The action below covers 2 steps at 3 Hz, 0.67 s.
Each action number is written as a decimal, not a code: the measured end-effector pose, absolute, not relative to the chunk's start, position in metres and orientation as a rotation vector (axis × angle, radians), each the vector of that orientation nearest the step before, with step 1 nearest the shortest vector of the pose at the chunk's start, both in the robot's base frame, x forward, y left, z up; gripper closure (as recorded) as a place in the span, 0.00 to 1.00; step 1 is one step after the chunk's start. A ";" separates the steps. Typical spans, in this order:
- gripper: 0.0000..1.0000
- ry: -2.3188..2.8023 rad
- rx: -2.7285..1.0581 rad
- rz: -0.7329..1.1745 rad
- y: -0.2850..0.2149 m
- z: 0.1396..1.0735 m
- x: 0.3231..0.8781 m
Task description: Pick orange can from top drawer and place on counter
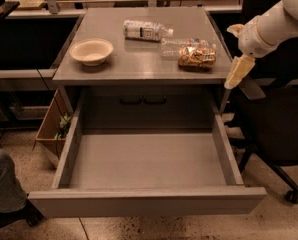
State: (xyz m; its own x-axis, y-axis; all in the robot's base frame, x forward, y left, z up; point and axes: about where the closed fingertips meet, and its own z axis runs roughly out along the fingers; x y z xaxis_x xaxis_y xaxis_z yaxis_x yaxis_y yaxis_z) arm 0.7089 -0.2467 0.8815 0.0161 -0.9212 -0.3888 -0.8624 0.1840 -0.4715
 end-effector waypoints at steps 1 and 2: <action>0.00 1.860 -1.680 -0.157 -0.286 0.892 0.672; 0.00 1.866 -1.676 -0.161 -0.291 0.892 0.669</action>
Offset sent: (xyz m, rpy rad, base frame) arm -0.0308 -0.0324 0.0091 -0.0247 -0.0009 -0.0134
